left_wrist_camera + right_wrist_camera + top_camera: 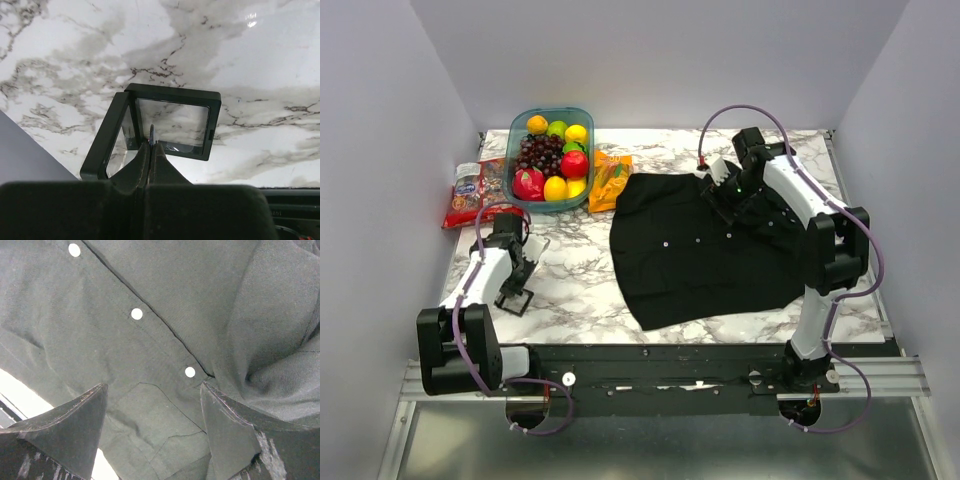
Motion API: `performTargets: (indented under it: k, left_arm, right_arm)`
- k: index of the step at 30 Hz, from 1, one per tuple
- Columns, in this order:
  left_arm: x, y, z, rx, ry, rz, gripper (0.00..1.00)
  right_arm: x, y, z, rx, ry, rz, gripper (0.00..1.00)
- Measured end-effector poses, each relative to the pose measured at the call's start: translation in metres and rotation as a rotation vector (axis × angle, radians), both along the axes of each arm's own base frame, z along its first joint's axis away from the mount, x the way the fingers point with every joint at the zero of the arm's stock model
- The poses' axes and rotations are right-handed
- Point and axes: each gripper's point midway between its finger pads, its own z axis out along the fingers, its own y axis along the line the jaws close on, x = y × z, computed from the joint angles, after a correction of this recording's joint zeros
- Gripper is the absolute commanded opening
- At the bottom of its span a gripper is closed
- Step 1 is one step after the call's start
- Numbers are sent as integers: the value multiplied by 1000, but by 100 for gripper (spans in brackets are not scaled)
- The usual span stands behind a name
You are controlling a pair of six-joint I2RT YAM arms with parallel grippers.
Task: Remove the brooch from the garment
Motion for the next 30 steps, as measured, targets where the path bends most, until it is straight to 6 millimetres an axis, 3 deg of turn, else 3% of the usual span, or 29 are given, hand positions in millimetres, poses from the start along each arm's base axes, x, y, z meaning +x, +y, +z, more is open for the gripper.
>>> performTargets:
  k: [21,30]
  left_arm:
    - [19,0,9,43,-43,-16,0]
    - [24,0,3,43,-38,-17,0]
  right_arm:
    - [-4,10,-1,-16,-11,48,82]
    - [-4,10,-1,-17,-13,52,82]
